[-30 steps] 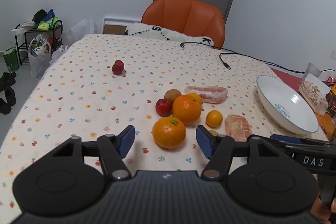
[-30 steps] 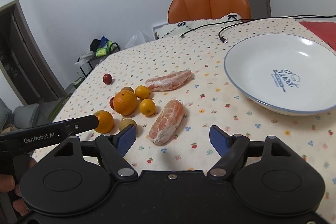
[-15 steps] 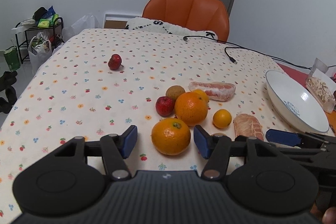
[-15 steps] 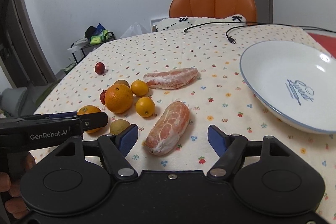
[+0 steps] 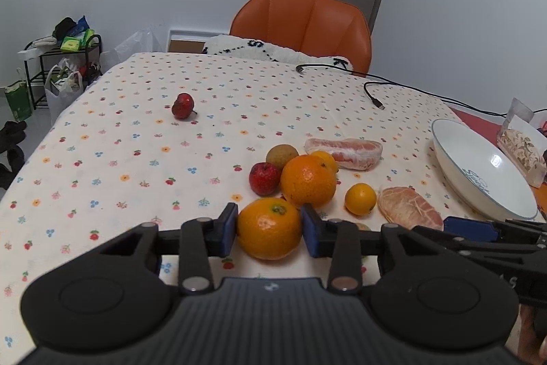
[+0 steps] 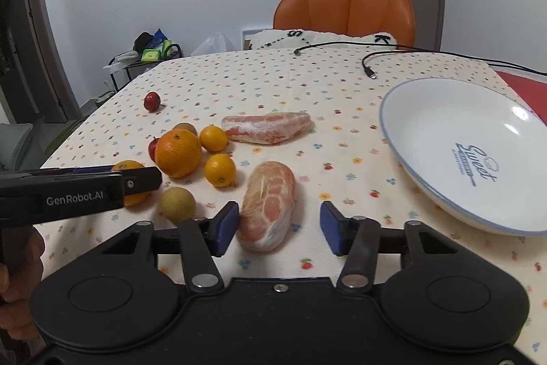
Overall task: Organize fruits
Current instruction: 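Grasp the large orange with the left gripper while the right gripper grasps the round pink meat, then carry the orange and the pink meat over the white plate with both grippers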
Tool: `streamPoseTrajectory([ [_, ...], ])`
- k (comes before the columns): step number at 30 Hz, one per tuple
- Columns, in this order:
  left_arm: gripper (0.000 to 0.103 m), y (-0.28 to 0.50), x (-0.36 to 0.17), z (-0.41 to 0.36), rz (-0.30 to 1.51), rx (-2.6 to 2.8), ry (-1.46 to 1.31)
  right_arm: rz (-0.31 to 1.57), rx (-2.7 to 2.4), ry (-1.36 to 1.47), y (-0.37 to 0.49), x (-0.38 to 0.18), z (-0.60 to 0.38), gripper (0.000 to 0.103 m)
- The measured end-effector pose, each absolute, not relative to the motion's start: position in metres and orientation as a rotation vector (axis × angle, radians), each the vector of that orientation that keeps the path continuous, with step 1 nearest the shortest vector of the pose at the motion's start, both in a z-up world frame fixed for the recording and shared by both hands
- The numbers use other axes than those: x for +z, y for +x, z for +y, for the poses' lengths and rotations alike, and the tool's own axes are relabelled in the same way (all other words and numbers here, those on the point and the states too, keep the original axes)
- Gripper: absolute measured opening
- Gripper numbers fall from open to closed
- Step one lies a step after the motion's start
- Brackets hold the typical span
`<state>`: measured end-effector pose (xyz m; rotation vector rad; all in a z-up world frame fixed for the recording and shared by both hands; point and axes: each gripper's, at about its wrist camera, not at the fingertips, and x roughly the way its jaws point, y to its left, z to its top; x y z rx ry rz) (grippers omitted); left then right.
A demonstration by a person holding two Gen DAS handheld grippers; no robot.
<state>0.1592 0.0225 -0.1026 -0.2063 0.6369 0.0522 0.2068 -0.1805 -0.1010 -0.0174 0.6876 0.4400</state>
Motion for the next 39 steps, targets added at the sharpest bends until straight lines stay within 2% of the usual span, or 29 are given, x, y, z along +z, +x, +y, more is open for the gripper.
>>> streamPoseTrajectory([
  [6, 0.038, 0.152, -0.101, 0.025, 0.633, 0.050, -0.217, 0.698, 0.432, 0.033, 0.208, -0.100, -0.195, 0.049],
  [8, 0.038, 0.150, -0.100, 0.029, 0.633, 0.056, -0.222, 0.697, 0.435, 0.031, 0.209, -0.101, -0.193, 0.052],
  [22, 0.038, 0.140, -0.100, 0.047, 0.625, 0.065, -0.260, 0.658, 0.447, -0.124, 0.212, -0.104, -0.153, 0.056],
  [25, 0.038, 0.140, -0.100, 0.047, 0.629, 0.069, -0.260, 0.654, 0.435, -0.141, 0.212, -0.104, -0.151, 0.050],
  [28, 0.038, 0.138, -0.097, 0.044, 0.623, 0.068, -0.255, 0.643, 0.421, -0.136, 0.210, -0.104, -0.155, 0.036],
  [39, 0.038, 0.133, -0.079, 0.017, 0.584, 0.027, -0.213, 0.630, 0.433, -0.045, 0.203, -0.094, -0.185, 0.032],
])
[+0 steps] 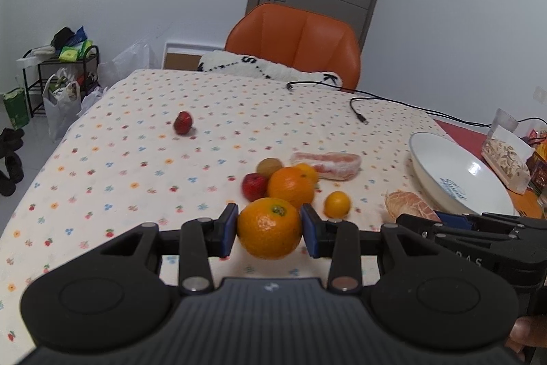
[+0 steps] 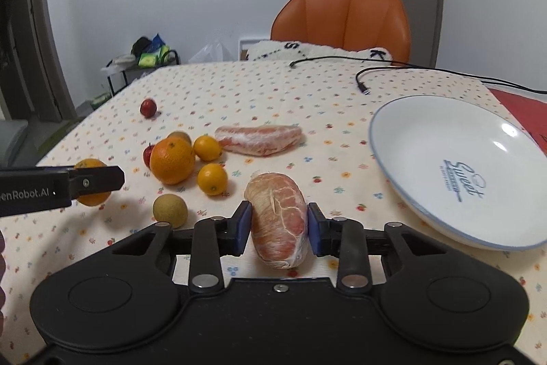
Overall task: Organize fruits
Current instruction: 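Carry the orange and the pink meat over the white plate with both grippers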
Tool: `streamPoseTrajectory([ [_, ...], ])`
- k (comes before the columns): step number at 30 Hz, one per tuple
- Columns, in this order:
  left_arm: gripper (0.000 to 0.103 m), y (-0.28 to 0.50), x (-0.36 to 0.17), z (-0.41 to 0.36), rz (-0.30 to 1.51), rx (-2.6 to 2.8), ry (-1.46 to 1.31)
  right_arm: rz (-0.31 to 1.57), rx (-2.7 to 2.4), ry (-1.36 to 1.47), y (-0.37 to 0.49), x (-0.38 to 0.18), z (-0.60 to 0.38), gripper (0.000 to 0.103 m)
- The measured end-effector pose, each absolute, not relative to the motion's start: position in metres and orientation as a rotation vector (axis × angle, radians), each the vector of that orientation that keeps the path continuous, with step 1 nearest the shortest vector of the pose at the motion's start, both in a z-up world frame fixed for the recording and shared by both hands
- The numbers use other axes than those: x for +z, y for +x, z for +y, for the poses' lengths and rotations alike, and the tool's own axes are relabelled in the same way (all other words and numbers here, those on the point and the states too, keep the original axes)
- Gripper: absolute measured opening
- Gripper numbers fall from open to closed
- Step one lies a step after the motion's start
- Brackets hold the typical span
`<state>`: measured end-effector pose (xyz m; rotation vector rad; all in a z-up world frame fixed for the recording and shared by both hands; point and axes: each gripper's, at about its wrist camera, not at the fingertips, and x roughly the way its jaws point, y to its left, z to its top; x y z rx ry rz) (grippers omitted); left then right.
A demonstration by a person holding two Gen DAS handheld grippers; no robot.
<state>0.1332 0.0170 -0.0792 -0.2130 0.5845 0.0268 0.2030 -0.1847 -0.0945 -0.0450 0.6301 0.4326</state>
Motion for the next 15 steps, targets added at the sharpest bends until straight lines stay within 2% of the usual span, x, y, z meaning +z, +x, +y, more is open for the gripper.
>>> streamPoseTrajectory([
  [15, 0.038, 0.135, -0.058, -0.039, 0.539, -0.055, -0.140, 0.551, 0.391, 0.067, 0.191, -0.073, -0.244, 0.032],
])
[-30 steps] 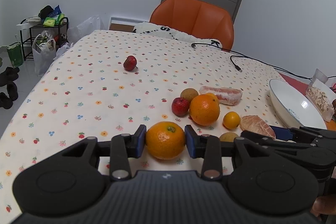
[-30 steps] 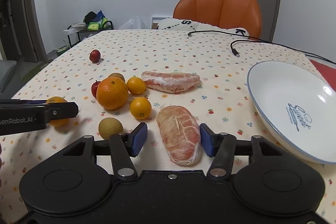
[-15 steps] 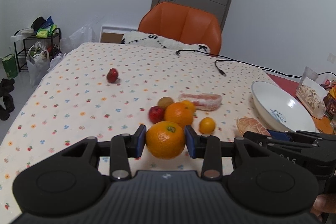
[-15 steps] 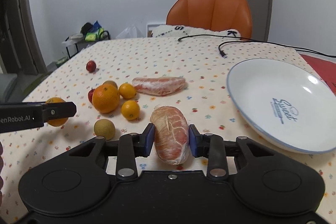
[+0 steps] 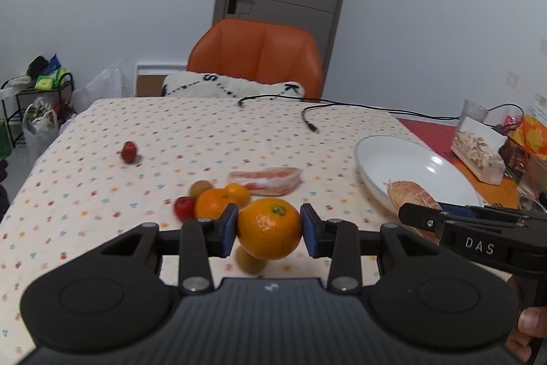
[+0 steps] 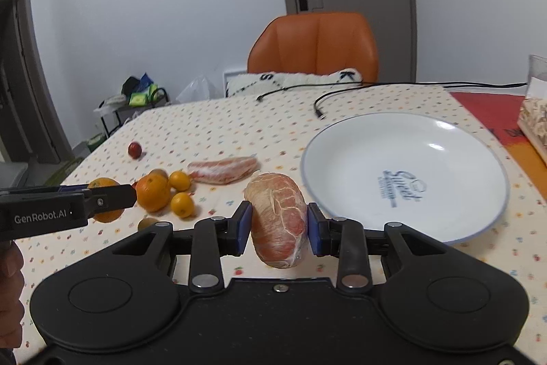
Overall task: Organize fruits
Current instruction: 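Carry the orange and the pink meat over the white plate with both grippers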
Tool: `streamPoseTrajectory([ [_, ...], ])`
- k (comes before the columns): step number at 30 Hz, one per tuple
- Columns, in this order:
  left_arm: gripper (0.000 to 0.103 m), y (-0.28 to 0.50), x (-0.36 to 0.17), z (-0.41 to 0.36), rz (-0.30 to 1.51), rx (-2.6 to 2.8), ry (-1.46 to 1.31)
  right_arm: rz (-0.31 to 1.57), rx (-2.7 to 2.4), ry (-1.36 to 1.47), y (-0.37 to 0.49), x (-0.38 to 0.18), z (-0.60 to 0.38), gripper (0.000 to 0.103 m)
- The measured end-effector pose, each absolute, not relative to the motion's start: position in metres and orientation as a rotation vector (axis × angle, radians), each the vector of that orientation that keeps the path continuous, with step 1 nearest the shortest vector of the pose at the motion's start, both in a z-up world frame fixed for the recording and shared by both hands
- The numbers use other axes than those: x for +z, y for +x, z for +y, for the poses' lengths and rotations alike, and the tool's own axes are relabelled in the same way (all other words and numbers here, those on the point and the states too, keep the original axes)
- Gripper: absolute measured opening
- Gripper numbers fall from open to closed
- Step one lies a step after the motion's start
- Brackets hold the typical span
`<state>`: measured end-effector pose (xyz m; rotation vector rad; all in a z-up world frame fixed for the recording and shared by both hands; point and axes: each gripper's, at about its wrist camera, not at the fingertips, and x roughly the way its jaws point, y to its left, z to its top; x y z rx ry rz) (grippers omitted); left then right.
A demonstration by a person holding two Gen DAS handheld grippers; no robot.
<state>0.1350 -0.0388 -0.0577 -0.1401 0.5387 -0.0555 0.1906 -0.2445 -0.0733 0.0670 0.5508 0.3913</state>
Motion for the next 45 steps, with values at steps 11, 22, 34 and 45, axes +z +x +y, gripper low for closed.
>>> streamPoseTrajectory([
  [11, 0.038, 0.153, -0.052, -0.079, 0.541, -0.133, -0.107, 0.515, 0.326, 0.121, 0.192, -0.069, -0.287, 0.032],
  [22, 0.038, 0.172, -0.040, -0.116, 0.517, -0.188, -0.068, 0.499, 0.273, 0.162, 0.200, -0.072, -0.321, 0.032],
  [34, 0.038, 0.202, -0.044, -0.146, 0.535, -0.212, -0.048, 0.488, 0.220, 0.210, 0.219, -0.081, -0.357, 0.032],
  [45, 0.038, 0.236, -0.061, -0.165, 0.583, -0.222, -0.028, 0.494, 0.212, 0.228, 0.248, -0.091, -0.365, 0.032],
])
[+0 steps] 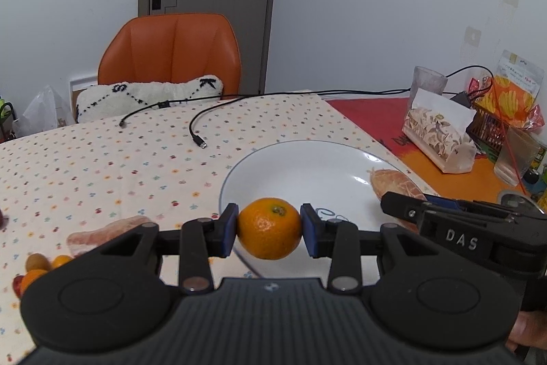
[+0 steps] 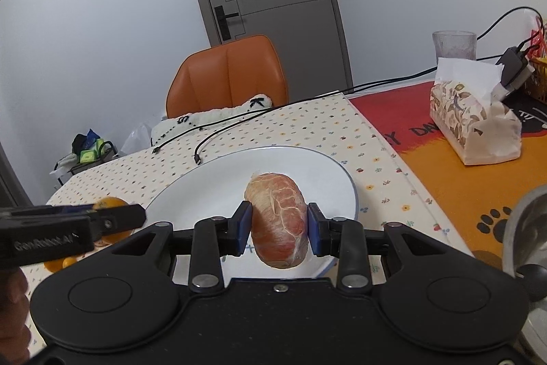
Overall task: Organize fruits
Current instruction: 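Carry the orange and the pink meat over the white plate with both grippers, then open both grippers to release the orange and meat onto the plate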
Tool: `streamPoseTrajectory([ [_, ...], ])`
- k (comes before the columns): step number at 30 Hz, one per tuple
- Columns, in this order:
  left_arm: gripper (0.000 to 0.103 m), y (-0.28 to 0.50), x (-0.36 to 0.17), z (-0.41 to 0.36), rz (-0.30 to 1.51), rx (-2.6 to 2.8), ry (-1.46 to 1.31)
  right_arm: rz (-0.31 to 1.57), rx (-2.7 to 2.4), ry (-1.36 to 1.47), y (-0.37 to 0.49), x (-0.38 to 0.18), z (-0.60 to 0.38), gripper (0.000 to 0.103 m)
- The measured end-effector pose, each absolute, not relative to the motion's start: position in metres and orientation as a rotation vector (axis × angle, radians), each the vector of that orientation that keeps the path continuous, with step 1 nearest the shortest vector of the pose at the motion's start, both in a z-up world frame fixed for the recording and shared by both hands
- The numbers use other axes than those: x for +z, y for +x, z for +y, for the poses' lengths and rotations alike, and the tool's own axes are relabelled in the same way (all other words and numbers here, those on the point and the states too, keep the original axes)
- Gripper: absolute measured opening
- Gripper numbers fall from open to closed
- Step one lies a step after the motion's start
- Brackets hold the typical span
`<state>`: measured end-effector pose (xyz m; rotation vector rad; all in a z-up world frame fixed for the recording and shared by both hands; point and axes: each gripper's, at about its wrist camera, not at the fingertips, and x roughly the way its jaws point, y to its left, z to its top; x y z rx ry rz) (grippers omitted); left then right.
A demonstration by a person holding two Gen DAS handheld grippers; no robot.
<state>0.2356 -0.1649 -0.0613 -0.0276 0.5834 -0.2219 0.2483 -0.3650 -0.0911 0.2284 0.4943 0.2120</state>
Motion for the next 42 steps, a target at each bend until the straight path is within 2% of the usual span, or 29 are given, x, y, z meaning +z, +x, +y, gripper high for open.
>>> streamPoseTrajectory([
  [16, 0.038, 0.255, -0.084, -0.189, 0.664, -0.227, 0.020, 0.506, 0.180, 0.148, 0.264, -0.100, -0.356, 0.033],
  [18, 0.042, 0.254, -0.084, -0.190, 0.661, -0.223, 0.036, 0.517, 0.163, 0.135, 0.265, -0.100, -0.355, 0.034],
  [19, 0.042, 0.253, -0.083, -0.190, 0.658, -0.225, 0.042, 0.516, 0.150, 0.125, 0.264, -0.100, -0.355, 0.038],
  [22, 0.042, 0.250, -0.078, -0.188, 0.653, -0.214, 0.037, 0.497, 0.132, 0.109, 0.259, -0.097, -0.356, 0.040],
  [27, 0.054, 0.241, -0.068, -0.179, 0.629, -0.189, 0.026, 0.487, 0.139, 0.143, 0.250, -0.090, -0.360, 0.041],
  [29, 0.060, 0.236, -0.064, -0.175, 0.618, -0.179, 0.022, 0.479, 0.149, 0.158, 0.246, -0.087, -0.360, 0.048],
  [35, 0.077, 0.219, -0.048, -0.160, 0.571, -0.167, 0.004, 0.476, 0.185, 0.201, 0.233, -0.082, -0.355, 0.053],
  [38, 0.080, 0.212, -0.042, -0.152, 0.560, -0.150, -0.008, 0.473, 0.195, 0.202, 0.227, -0.080, -0.349, 0.060],
  [42, 0.081, 0.203, -0.040, -0.143, 0.547, -0.140, -0.026, 0.466, 0.214, 0.205, 0.219, -0.078, -0.343, 0.062],
])
